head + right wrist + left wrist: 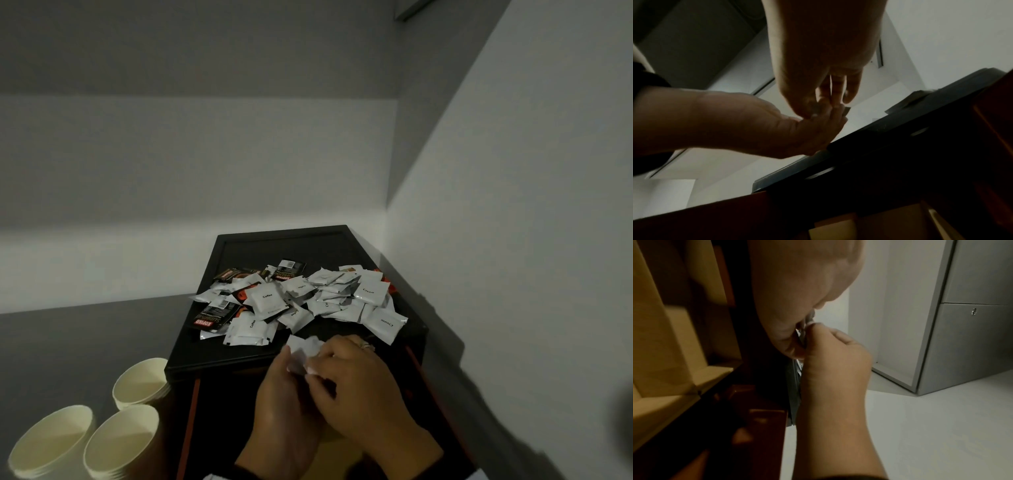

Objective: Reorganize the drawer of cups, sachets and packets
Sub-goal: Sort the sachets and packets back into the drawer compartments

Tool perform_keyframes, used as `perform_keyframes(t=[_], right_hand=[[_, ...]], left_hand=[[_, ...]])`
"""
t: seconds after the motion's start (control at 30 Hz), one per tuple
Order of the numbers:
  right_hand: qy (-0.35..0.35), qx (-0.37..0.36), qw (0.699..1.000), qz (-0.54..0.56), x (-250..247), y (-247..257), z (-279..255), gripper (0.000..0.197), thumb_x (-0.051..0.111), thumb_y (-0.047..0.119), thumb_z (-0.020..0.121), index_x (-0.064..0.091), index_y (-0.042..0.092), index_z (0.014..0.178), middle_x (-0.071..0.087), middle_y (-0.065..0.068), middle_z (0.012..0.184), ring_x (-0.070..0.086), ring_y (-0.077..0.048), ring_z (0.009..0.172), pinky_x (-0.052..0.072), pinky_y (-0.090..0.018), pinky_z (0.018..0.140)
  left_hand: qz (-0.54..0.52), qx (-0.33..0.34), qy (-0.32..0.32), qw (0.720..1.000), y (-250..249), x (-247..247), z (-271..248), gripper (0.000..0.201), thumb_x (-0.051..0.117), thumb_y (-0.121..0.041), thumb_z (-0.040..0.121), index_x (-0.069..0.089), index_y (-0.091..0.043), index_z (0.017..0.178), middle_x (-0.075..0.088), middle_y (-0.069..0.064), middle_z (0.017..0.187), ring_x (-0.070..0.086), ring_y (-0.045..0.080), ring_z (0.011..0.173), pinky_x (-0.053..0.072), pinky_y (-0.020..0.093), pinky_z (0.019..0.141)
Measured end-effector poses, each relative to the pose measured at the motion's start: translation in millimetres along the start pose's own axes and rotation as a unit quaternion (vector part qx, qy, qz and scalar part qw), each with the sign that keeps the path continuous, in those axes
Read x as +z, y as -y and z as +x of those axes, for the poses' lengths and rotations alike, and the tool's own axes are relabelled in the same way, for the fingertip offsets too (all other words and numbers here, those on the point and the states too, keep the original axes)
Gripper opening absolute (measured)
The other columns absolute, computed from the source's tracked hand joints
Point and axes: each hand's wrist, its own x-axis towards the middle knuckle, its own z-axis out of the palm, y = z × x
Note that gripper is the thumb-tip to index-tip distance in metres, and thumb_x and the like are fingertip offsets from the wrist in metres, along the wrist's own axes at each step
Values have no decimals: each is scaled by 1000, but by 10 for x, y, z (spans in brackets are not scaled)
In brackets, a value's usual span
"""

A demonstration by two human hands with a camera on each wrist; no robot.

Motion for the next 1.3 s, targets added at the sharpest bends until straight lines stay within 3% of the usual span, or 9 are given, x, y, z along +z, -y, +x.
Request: perform_keyframes(t=[0.27,0.43,0.57,0.7,0.83,0.97,1.07,1.13,1.3], right_hand=[[-91,83,991,46,-172,-222,8,34,49,21,93,55,29,127,44,15,127,35,4,115,26,-2,95],[19,280,954,-102,-243,-531,32,70,47,17,93,7,28,150,-3,8,158,-11,-25,145,4,-49,116],[5,247,960,-131,-122,-617,4,54,54,11,88,41,25,139,38,1,145,24,-29,141,16,-53,113],[-105,153,977,-104,-77,-635,-28,29,74,-5,65,74,11,88,66,-7,86,64,-27,75,56,-41,66],[-45,46,996,-61,-80,-405,-18,27,51,16,86,70,18,105,57,4,94,45,-4,85,40,-14,66],[26,19,996,-89,-33,-206,-7,30,39,31,70,68,29,63,50,13,62,51,-2,57,7,-6,45],[55,2,991,-118,-32,-98,-42,28,42,29,76,70,27,72,55,11,72,54,-4,68,10,-9,47],[113,-20,991,-76,-17,-101,-71,27,45,29,87,66,20,100,56,4,95,50,-9,90,30,-14,61],[73,47,994,72,-163,-97,-15,22,54,34,89,69,25,102,54,10,92,53,-3,83,45,-19,77]], left_hand=[[99,58,-119,986,105,-123,154,16,47,9,88,56,6,74,55,18,70,52,26,62,45,25,47],[115,38,-144,982,207,-160,240,18,47,3,90,52,2,108,61,20,72,56,26,60,44,23,40],[84,7,-144,986,237,-133,242,17,45,-2,94,49,3,110,52,20,88,51,30,65,44,22,34],[64,-7,-131,989,263,-136,202,18,45,6,92,52,5,75,47,16,77,46,27,63,44,29,46],[44,27,-100,994,312,-175,179,12,43,11,89,49,2,93,50,14,75,50,25,63,49,26,48],[-42,-22,-40,998,240,-81,68,35,35,-19,97,57,4,82,62,18,59,53,30,67,40,35,61],[-57,-45,32,997,186,-84,13,57,33,-45,96,63,3,103,71,25,88,60,34,91,43,42,72],[-32,-34,40,998,195,-143,48,50,36,-35,98,63,6,106,71,23,88,66,31,85,45,39,71],[33,1,-32,999,208,-198,145,24,41,-4,93,63,5,90,66,17,70,62,26,62,49,30,53]])
